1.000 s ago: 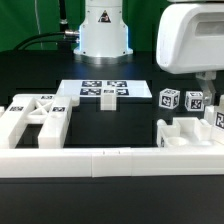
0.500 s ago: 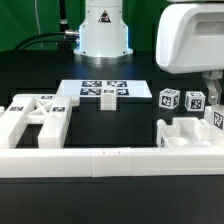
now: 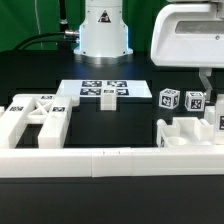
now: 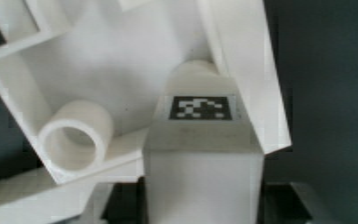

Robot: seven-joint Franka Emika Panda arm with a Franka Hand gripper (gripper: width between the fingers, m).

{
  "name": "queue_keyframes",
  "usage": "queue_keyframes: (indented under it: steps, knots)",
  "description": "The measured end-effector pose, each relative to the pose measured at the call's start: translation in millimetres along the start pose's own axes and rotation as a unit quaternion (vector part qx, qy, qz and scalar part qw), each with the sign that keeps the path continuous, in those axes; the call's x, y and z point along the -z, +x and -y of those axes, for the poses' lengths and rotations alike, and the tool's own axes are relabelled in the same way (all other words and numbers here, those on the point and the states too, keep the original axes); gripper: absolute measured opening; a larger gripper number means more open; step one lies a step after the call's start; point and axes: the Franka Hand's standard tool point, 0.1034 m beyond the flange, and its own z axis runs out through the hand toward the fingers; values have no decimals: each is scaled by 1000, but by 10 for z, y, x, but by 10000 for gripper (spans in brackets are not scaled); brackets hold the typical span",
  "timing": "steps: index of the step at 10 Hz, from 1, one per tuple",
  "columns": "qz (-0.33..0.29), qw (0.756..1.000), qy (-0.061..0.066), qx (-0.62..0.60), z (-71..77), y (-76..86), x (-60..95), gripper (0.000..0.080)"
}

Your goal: Assemble chair

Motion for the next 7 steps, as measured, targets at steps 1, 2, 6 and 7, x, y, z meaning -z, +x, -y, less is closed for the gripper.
queue_keyframes:
  steps: [1,2,6,7]
  knots:
    - [-2,999,1,-39,10,-3,-1,281]
    - [-2,995,0,-101,22,-15,-2,281]
    - [3,959,-5,-284,18,-33,0,281]
    - [4,947,-5,-320,15,-34,-1,281]
